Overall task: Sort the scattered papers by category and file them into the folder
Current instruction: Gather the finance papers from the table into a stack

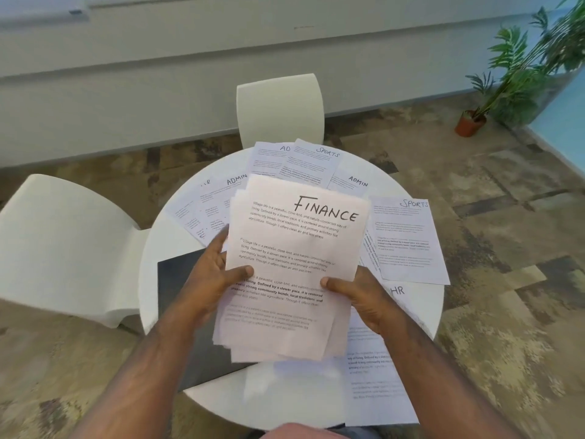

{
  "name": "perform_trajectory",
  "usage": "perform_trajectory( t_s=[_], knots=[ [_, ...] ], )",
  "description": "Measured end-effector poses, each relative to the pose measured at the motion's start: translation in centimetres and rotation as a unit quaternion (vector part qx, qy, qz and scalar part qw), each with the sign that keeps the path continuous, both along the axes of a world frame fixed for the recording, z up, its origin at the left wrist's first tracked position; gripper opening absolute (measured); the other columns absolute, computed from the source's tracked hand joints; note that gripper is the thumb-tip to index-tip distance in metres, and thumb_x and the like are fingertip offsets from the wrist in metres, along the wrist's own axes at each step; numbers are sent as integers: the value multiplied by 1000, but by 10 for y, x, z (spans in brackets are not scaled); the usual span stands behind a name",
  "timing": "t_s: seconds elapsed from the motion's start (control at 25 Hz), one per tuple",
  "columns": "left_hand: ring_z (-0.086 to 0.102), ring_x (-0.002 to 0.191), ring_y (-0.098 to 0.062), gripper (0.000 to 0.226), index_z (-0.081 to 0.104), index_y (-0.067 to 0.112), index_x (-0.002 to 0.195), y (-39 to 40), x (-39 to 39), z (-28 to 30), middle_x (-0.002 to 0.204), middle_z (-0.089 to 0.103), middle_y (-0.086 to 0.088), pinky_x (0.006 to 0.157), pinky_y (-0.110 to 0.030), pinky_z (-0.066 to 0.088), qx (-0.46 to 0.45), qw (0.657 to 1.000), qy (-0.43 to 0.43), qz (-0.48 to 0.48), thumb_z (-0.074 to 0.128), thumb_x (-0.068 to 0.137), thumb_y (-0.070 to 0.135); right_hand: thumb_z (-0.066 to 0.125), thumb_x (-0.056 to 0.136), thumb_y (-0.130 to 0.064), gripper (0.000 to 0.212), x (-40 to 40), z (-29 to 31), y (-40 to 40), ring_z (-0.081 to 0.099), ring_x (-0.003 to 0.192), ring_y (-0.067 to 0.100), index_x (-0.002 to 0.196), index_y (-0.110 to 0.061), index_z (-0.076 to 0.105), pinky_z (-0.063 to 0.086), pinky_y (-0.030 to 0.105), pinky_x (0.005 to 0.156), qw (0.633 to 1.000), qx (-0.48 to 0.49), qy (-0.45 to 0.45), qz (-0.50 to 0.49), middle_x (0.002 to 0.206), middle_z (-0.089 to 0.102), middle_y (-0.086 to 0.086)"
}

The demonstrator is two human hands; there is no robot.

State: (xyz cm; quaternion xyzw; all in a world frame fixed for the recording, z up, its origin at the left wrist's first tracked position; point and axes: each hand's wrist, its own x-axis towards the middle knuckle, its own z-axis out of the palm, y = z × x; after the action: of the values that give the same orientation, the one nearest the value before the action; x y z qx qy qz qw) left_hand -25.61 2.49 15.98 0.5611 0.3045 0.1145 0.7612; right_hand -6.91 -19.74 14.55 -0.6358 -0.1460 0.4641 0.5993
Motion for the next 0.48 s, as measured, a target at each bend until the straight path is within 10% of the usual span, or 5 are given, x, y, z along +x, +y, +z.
perform_trajectory(
  t_s=[0.12,0.36,0.48],
  knots=[
    [69,110,-37,50,67,9,118,-1,5,-6,125,68,-21,87,-45,59,-57,998,6,-5,80,71,0,75,84,-7,32,3,3,-2,72,100,24,116,-11,69,57,39,88,999,-2,-50,-19,107,76,4],
    [67,113,-34,58,64,2,124,-10,26,-14,122,71,-17,97,-47,53,-27,999,4,22,82,69,-3,80,80,-7,29,9,-1,-1,73,94,16,102,-25,72,59,36,84,991,17,-106,-78,100,77,-4],
    [70,102,-24,60,62,5,128,-22,35,-23,120,71,-13,79,-34,59,13,999,6,38,78,72,-8,81,78,-8,33,14,-13,-3,70,97,19,104,-26,70,57,40,86,990,10,-100,-103,100,76,-3]
  ],
)
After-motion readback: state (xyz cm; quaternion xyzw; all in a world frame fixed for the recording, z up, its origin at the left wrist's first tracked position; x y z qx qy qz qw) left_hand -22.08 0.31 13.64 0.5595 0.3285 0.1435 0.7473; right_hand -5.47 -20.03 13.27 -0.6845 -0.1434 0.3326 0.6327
